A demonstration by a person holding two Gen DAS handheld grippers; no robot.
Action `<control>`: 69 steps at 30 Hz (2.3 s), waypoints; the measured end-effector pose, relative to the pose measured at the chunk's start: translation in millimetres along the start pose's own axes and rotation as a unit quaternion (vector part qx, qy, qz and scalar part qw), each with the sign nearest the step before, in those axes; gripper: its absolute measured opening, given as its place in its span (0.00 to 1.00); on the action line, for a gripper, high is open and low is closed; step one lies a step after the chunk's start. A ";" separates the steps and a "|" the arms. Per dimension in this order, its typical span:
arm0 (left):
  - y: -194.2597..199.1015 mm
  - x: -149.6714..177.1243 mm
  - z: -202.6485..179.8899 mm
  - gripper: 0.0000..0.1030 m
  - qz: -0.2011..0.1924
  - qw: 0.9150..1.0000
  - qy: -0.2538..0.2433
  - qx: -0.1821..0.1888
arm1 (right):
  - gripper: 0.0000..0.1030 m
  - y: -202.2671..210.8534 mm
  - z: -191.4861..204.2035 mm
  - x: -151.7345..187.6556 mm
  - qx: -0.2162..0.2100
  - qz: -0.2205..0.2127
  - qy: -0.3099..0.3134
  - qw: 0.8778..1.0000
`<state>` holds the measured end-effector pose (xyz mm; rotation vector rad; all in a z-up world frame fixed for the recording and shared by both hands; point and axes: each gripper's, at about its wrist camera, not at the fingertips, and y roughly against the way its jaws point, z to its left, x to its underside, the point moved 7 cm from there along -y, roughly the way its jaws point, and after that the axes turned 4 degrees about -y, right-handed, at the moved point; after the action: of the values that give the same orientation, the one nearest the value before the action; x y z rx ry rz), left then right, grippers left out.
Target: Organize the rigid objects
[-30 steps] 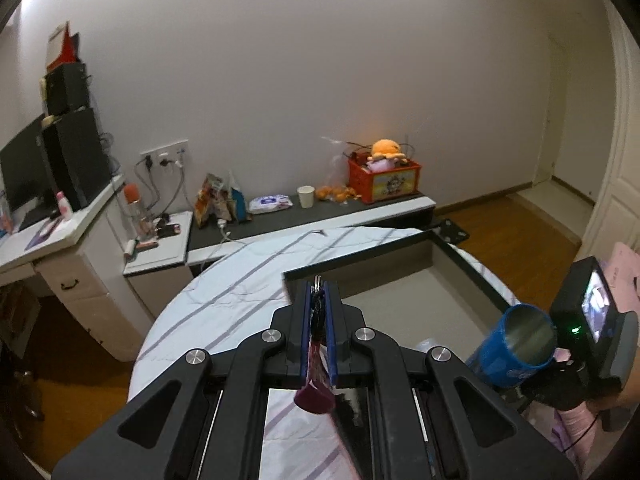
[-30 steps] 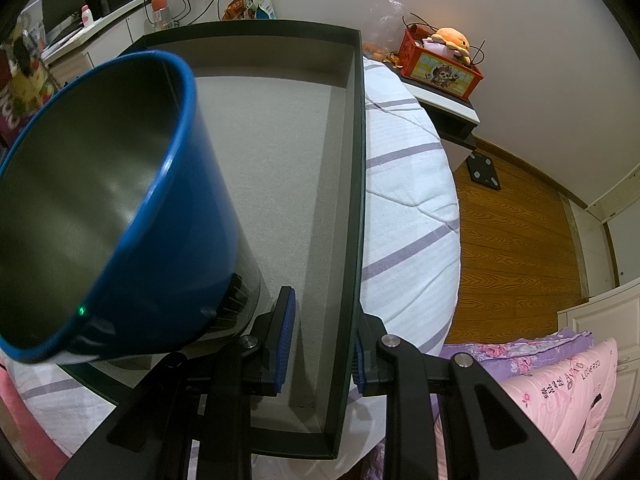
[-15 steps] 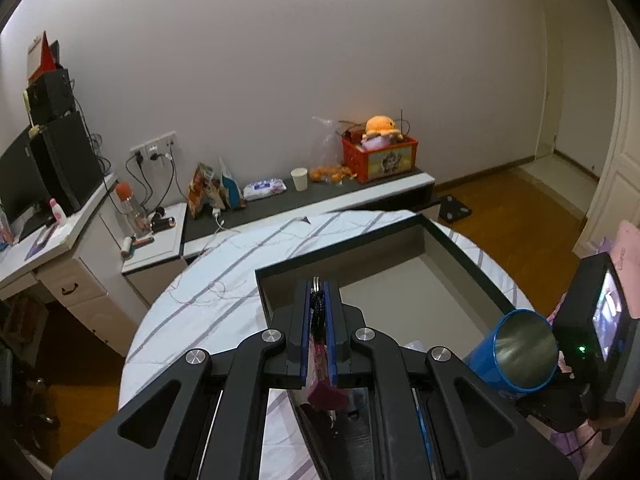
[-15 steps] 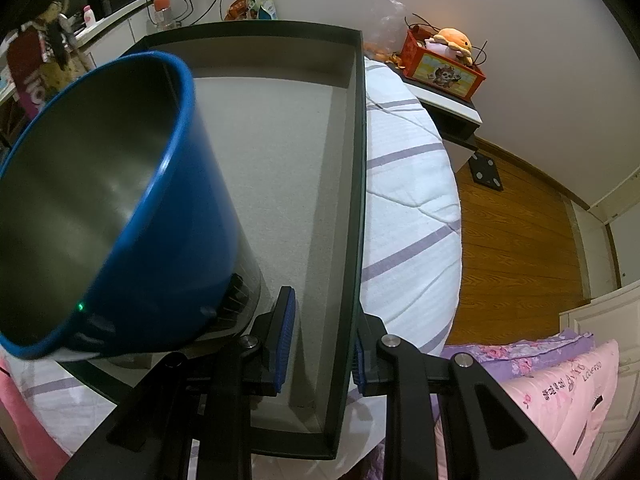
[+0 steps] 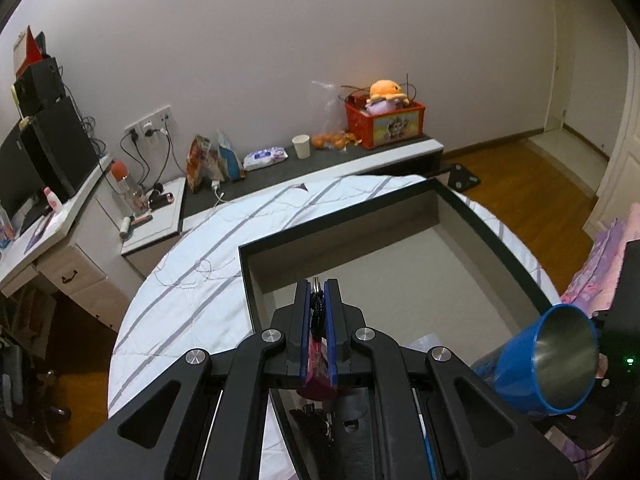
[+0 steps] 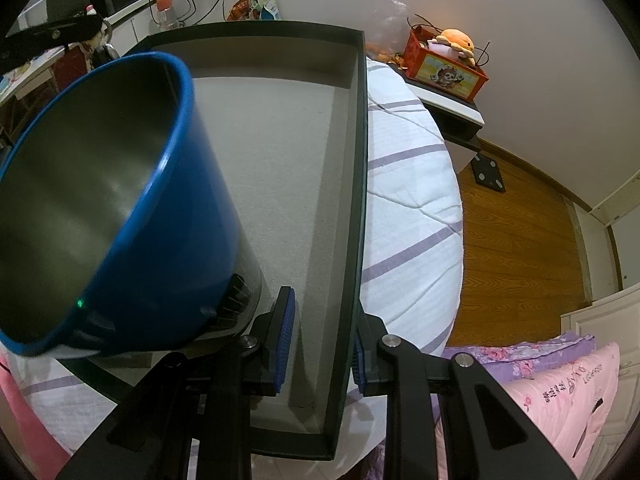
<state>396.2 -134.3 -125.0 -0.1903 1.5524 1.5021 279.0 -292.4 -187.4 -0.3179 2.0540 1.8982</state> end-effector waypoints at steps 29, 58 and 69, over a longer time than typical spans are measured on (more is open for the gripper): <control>-1.8 -20.7 -16.2 0.08 -0.041 0.999 -0.021 0.010 | 0.26 -0.3 -0.6 -1.1 0.000 0.001 0.000 1.000; 38.6 106.5 13.2 0.88 0.054 0.998 -0.008 0.024 | 0.26 -1.2 -2.2 0.1 -0.001 0.000 0.000 1.000; 17.0 115.2 5.0 0.85 0.086 0.995 0.012 0.054 | 0.26 -1.0 -3.0 0.8 -0.003 -0.003 -0.004 1.000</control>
<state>323.9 -71.3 -191.3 -0.0127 1.7003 1.5477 278.4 -295.5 -188.4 -0.3170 2.0416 1.8993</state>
